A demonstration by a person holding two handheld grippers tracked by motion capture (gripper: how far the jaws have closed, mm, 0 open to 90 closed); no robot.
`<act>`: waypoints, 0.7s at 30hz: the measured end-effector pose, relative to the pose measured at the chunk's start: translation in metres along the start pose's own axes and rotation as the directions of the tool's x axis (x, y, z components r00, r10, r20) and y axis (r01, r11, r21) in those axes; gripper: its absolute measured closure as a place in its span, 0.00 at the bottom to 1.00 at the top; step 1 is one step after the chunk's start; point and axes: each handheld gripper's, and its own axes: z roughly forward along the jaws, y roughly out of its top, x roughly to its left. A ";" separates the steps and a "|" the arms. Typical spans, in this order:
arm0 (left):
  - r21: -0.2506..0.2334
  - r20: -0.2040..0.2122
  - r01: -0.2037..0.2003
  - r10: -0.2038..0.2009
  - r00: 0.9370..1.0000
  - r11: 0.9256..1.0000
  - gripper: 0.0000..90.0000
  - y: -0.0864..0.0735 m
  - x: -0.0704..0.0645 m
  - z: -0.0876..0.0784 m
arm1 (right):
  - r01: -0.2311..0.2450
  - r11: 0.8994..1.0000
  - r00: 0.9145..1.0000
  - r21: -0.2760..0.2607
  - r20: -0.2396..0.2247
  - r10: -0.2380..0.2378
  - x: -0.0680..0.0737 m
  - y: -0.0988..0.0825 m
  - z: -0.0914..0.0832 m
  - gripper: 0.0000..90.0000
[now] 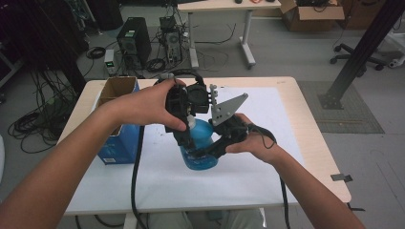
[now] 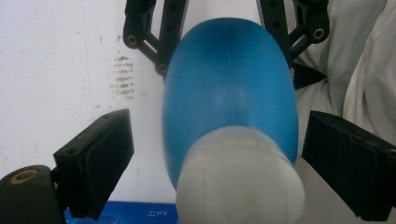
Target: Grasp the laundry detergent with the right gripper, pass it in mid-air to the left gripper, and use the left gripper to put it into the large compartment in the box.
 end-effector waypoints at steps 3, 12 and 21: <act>0.002 0.000 -0.005 0.005 1.000 1.000 0.13 0.001 0.000 0.001 | -0.001 1.000 1.000 0.004 0.002 0.001 0.000 0.000 0.000 0.49; 0.001 0.005 -0.014 0.014 1.000 1.000 0.25 0.001 0.001 0.003 | -0.002 1.000 1.000 0.005 0.004 0.002 0.000 -0.001 -0.001 0.49; 0.006 0.006 -0.022 0.022 1.000 1.000 0.29 0.001 0.000 0.005 | -0.003 1.000 1.000 0.008 0.003 0.003 0.000 -0.001 0.000 0.49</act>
